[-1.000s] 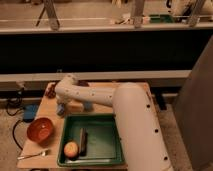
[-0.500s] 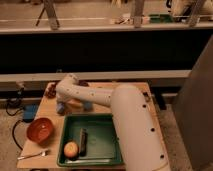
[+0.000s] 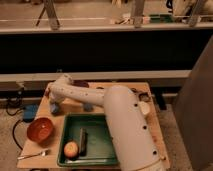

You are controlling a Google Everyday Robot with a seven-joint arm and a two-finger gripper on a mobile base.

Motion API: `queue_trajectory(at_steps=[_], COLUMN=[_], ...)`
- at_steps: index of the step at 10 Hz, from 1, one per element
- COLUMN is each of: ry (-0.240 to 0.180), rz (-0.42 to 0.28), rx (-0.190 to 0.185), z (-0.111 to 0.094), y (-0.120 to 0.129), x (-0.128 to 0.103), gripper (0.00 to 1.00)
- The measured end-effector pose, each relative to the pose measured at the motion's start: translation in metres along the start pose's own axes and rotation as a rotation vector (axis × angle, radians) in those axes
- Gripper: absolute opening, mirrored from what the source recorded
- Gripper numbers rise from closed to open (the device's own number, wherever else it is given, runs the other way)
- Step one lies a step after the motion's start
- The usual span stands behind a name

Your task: Wipe table surface with sponge

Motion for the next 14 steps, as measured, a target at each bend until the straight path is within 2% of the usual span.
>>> queue_trajectory(at_steps=[4, 7, 11, 14], ry=[-0.028, -0.045, -0.030, 0.017], rz=[-0.056, -0.060, -0.010, 0.055], rx=[0.023, 0.024, 0.012, -0.018], z=[-0.004, -0.005, -0.020, -0.040], y=[-0.008, 0.003, 0.035, 0.073], x=[-0.022, -0.039, -0.052, -0.048], gripper=[0.00, 0.00, 0.00, 0.00])
